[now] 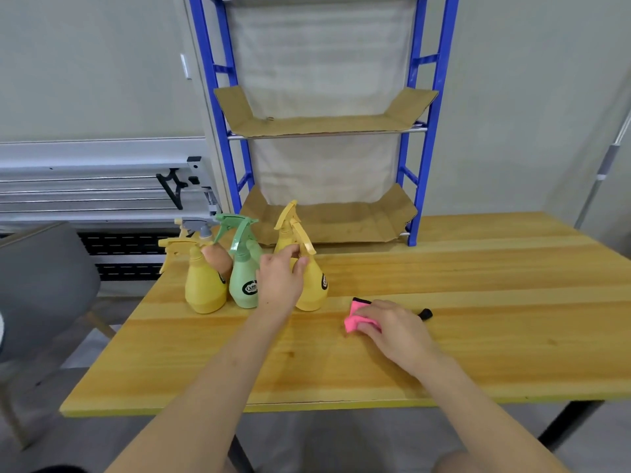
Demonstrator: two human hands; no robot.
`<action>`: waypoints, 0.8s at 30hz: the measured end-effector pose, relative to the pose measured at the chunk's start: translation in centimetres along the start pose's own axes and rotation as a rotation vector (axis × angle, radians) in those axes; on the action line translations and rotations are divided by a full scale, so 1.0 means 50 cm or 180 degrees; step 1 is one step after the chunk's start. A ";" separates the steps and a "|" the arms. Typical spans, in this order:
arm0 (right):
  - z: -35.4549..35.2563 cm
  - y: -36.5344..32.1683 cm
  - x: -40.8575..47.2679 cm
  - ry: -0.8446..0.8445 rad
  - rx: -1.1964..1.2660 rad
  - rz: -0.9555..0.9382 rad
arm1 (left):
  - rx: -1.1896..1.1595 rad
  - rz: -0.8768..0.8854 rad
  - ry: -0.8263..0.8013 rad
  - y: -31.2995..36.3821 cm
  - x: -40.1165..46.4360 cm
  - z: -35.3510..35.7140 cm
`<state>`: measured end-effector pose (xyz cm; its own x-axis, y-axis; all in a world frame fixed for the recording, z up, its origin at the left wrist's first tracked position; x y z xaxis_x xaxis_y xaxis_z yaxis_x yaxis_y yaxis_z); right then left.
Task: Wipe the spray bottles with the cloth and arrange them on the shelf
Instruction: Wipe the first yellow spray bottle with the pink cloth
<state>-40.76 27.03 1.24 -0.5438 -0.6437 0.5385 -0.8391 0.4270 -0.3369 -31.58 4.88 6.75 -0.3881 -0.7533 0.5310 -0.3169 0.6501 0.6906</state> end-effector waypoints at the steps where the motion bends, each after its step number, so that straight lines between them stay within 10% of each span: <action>1: -0.001 0.002 0.000 0.0095 0.0118 0.0097 | -0.0024 0.0016 -0.0002 0.000 -0.007 -0.003; 14: -0.076 -0.053 0.053 0.0985 0.1195 0.1033 | -0.0357 0.0123 -0.0160 -0.006 -0.080 -0.043; 24: -0.117 -0.127 0.191 0.0855 0.1319 0.0240 | -0.0772 -0.0212 -0.0277 -0.009 -0.091 -0.037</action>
<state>-40.55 21.88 13.06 -0.6263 -0.4110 0.6624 -0.7619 0.1429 -0.6318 -28.07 7.80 4.94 -0.4496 -0.7755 0.4433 -0.1316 0.5484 0.8258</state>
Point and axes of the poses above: each hand's wrist, its own x-axis towards the middle knuckle, its own z-axis out of the palm, y = z × x, the point moved 3 cm from there along x, towards the middle knuckle, and after that the axes turned 15 degrees about y, right-handed, at the moved point
